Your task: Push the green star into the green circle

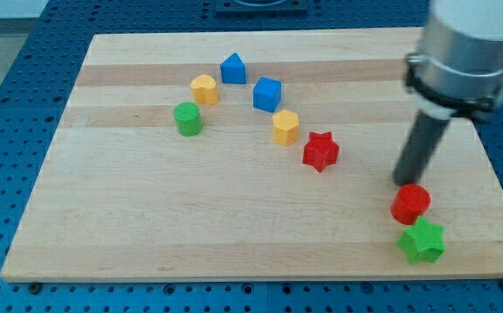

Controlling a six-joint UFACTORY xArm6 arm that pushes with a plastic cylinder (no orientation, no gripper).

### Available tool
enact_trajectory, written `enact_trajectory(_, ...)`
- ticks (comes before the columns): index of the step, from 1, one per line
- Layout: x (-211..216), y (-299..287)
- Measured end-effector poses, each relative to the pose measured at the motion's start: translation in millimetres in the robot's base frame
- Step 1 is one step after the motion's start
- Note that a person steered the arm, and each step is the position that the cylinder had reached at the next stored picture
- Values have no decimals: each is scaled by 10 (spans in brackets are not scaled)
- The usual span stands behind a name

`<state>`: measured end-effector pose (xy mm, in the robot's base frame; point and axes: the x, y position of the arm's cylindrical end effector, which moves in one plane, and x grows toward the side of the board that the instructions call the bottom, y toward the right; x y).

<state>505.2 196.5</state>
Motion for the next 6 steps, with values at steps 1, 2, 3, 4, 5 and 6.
enact_trajectory(1, -111, 46)
enact_trajectory(2, -21, 107)
enact_trajectory(3, 494, 116)
enact_trajectory(4, 499, 127)
enact_trajectory(5, 499, 120)
enact_trajectory(6, 448, -2)
